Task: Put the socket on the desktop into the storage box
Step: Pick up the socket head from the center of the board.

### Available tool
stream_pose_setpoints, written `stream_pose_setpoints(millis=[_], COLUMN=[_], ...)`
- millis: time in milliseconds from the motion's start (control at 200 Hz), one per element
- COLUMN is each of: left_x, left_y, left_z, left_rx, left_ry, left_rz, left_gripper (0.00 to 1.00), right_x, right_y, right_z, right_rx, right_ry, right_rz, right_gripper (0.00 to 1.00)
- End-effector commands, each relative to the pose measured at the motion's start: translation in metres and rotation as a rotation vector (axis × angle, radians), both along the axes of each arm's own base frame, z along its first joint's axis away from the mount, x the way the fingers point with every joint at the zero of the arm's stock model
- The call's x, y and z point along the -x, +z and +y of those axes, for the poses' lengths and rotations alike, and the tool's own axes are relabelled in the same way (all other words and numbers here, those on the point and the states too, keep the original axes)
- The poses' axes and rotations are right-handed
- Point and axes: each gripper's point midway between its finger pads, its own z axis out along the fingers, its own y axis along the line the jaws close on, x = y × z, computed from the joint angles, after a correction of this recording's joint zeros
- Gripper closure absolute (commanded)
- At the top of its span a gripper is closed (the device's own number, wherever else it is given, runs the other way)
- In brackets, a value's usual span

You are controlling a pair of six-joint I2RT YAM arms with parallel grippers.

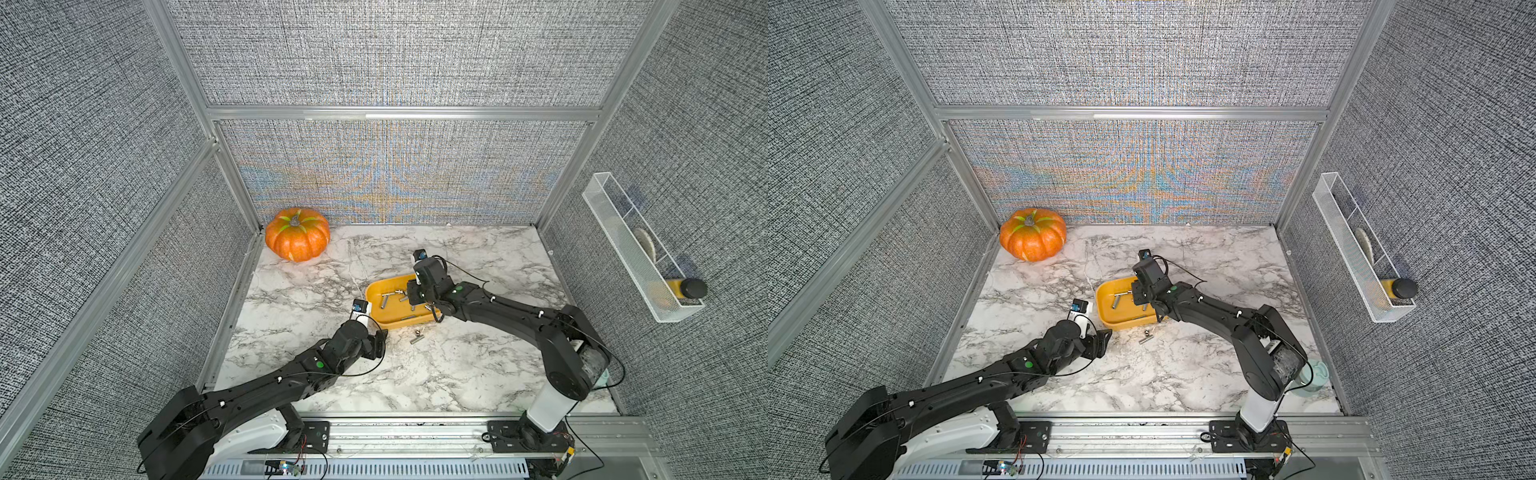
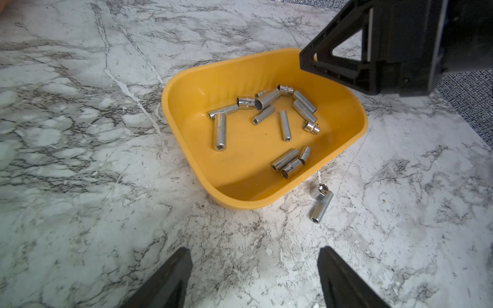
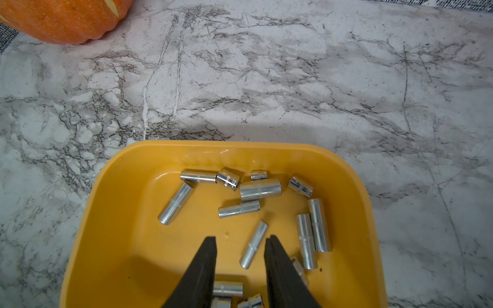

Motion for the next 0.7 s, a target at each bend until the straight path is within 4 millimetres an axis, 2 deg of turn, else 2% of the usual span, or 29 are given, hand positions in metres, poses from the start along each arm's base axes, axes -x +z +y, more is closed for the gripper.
stream_pose_setpoints(millis=[0,145,260,365,380,450,550,696], left_x=[0.001,0.001,0.002,0.002,0.002,0.002,0.003,0.004], left_y=[0.0,0.0,-0.002,-0.001,-0.002,-0.003,-0.004,-0.007], left_z=[-0.002,-0.003,-0.004,-0.006,-0.006,-0.008,-0.011,-0.012], left_rx=[0.001,0.002,0.002,0.005,0.006,0.007,0.009,0.005], left_ry=[-0.011,-0.018,-0.022,-0.03,-0.032,-0.039,-0.051,-0.059], left_rz=[0.0,0.003,0.006,0.006,0.008,0.012,0.018,0.028], left_gripper=[0.2,0.2,0.21,0.21,0.21,0.21,0.21,0.2], right_x=[0.005,0.034,0.072,0.103,0.11,0.126,0.135,0.13], right_y=[0.006,0.01,0.004,-0.005,-0.015,-0.023,-0.032,-0.049], right_z=[-0.007,-0.013,-0.016,-0.019,-0.023,-0.023,-0.019,-0.013], right_rx=[0.011,-0.004,-0.014,-0.062,-0.056,-0.082,-0.117,-0.097], right_ry=[-0.006,0.006,0.022,0.027,0.026,0.029,0.043,0.043], right_rz=[-0.005,-0.009,-0.001,0.023,0.04,0.054,0.066,0.078], right_gripper=[0.63,0.63,0.64,0.64,0.64,0.64,0.63,0.64])
